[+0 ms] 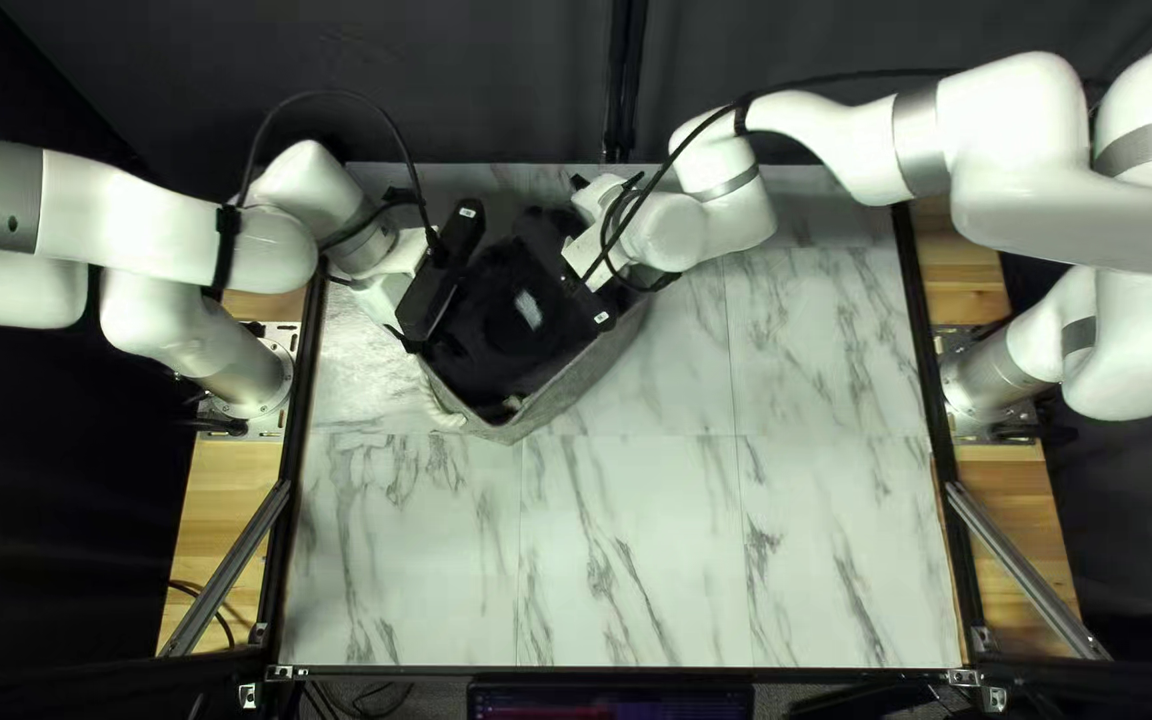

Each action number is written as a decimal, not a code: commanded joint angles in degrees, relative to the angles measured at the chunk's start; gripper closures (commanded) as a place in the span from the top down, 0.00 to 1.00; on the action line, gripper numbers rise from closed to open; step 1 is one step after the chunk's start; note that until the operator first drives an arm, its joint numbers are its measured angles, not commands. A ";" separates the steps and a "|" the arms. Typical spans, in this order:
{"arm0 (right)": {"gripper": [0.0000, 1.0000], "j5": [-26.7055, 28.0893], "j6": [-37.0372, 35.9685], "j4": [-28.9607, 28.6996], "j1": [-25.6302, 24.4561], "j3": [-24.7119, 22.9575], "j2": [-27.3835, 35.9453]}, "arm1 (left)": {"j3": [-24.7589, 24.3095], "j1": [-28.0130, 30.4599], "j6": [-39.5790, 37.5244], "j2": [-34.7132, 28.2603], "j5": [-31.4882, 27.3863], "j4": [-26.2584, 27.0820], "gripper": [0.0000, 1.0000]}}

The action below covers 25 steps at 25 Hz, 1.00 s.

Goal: Pick up a folded sweatshirt and place it into a fabric basket

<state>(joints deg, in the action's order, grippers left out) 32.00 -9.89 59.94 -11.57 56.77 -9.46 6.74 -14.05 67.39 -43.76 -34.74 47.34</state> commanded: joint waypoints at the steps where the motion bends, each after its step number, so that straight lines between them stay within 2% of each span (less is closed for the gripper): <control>1: 1.00 -0.28 1.01 0.97 1.98 -3.71 6.27 | 0.86 0.44 -0.37 1.14 0.38 -0.45 0.00; 6: 1.00 1.49 -0.09 -0.76 5.68 -7.64 16.41 | 2.04 1.37 -0.97 3.59 1.14 -0.71 0.00; 9: 1.00 3.10 0.46 -1.19 8.20 -13.02 25.68 | 1.11 2.35 -2.00 3.52 1.93 -0.56 0.00; 12: 1.00 6.97 1.37 -1.64 11.61 -18.18 34.75 | 0.55 2.74 -2.29 3.55 2.37 -0.22 0.00; 15: 1.00 10.19 2.32 -2.54 14.10 -21.10 40.69 | 0.54 2.98 -3.12 3.20 2.50 -0.84 0.00; 19: 1.00 15.50 5.45 -6.57 19.01 -21.32 43.53 | 0.99 4.24 -5.78 3.89 3.41 -3.84 0.00; 22: 1.00 20.91 9.23 -10.99 22.82 -17.89 41.83 | 1.14 5.27 -11.03 4.17 3.67 -9.99 0.00; 25: 1.00 22.90 11.69 -14.03 23.74 -14.83 39.47 | 1.71 6.42 -14.85 5.60 4.17 -13.78 0.01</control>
<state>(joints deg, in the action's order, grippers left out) 52.78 -0.62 48.85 11.14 39.32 31.98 7.89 -8.83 56.17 -39.37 -31.13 37.12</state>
